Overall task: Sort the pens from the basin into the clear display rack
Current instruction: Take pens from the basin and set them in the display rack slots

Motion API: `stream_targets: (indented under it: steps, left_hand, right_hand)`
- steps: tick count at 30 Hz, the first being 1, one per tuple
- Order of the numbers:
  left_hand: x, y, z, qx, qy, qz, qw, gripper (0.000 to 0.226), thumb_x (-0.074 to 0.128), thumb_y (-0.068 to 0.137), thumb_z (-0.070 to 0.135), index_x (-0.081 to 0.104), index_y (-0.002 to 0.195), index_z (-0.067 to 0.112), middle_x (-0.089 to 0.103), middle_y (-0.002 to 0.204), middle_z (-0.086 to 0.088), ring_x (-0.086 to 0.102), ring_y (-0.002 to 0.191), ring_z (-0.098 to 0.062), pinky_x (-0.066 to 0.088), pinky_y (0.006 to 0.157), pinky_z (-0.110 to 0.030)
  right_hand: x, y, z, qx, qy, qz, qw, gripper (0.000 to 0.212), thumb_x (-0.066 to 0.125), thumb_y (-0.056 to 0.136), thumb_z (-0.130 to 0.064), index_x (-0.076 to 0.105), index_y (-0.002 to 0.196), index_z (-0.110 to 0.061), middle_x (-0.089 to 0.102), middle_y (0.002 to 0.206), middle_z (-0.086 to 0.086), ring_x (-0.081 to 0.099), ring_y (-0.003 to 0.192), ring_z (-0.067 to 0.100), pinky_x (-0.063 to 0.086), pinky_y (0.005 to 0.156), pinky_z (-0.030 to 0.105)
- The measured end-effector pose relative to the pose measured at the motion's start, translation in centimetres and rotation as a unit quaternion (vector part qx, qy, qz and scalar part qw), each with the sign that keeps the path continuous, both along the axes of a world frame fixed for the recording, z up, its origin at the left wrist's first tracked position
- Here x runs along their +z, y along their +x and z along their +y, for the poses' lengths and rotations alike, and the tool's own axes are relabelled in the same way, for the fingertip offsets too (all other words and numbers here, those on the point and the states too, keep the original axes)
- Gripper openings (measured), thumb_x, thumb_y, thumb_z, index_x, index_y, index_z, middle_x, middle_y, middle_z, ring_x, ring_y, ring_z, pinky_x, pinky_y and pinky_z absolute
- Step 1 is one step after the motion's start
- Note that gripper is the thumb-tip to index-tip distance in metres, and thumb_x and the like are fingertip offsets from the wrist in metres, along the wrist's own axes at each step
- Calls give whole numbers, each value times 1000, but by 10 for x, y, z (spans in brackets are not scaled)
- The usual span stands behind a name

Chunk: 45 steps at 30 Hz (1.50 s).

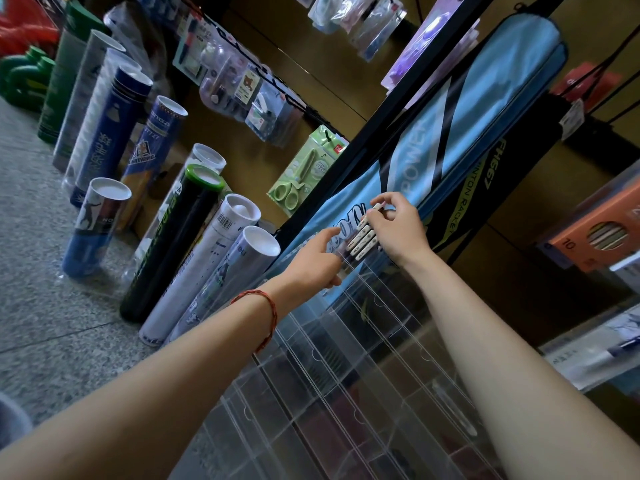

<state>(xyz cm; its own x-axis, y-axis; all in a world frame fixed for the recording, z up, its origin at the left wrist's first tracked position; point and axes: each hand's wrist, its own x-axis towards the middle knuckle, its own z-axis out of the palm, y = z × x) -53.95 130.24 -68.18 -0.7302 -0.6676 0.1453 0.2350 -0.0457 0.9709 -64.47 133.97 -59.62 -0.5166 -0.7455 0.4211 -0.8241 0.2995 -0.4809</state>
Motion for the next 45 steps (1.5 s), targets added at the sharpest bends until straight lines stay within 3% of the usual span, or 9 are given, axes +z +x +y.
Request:
stream_targets:
  steps: [4,8,15,18,24,34,39,41,45]
  left_hand:
    - [-3,-2,-3,1,9,2,1000,65,36,84,-6,29,142,22,45,129,-9,58,71,-16,53,79,-35]
    - [-4,-2,-2,0,13,13,1000,60,38,88,-3,30,142,21,43,128,-5,59,82,-19,52,78,-33]
    - [-7,-1,-2,-1,14,17,1000,63,41,84,-7,33,140,20,46,125,-7,53,73,-10,47,67,-23]
    - [-9,-2,1,-8,11,24,1000,61,43,83,-9,35,137,19,46,110,-4,49,71,-14,44,69,-29]
    - [-11,-4,-1,-7,5,27,1000,63,42,81,-11,34,137,17,45,124,-11,49,73,-17,45,70,-33]
    - [-5,-15,-15,50,16,54,997,52,41,96,11,23,144,24,45,119,3,53,74,-16,47,65,-26]
    - [15,-22,-40,131,-95,-45,986,25,48,95,19,63,111,8,64,91,-6,51,55,-11,39,46,-18]
    - [18,-23,-42,123,-96,-51,987,17,54,92,19,64,98,6,63,83,-4,52,53,-10,39,42,-14]
    - [19,-24,-44,104,-75,-58,990,8,59,89,19,61,89,12,64,80,0,49,50,-8,39,41,-13]
  right_hand:
    - [1,1,0,3,9,-18,1000,17,52,89,-12,48,81,-27,63,88,18,57,73,25,52,70,43]
    - [0,-2,-1,5,37,-18,999,6,47,93,-13,46,95,-18,53,72,5,45,55,15,39,51,27]
    - [-12,0,2,-1,-44,-90,995,18,51,90,-8,43,95,-23,62,97,22,59,78,25,53,70,38]
    - [-17,-1,-1,-20,-88,-112,990,16,56,88,-8,47,99,-15,65,91,13,62,74,20,54,64,26]
    - [-6,-2,-5,-56,-56,-135,988,13,66,79,-11,58,71,-16,68,80,9,67,79,28,56,80,44]
    - [-7,-2,2,-1,-54,-188,981,5,65,83,-8,61,82,-12,67,86,12,64,79,25,54,80,42]
    - [-9,-5,3,37,-60,-193,979,19,62,83,-5,56,95,-18,68,97,23,64,78,25,54,79,41]
    - [-11,-6,3,45,-55,-160,985,6,62,87,-13,57,90,-15,68,95,18,62,80,24,52,81,39]
    - [-15,-13,0,10,-4,-81,997,21,56,91,-31,60,87,-11,61,88,7,56,84,21,47,80,38]
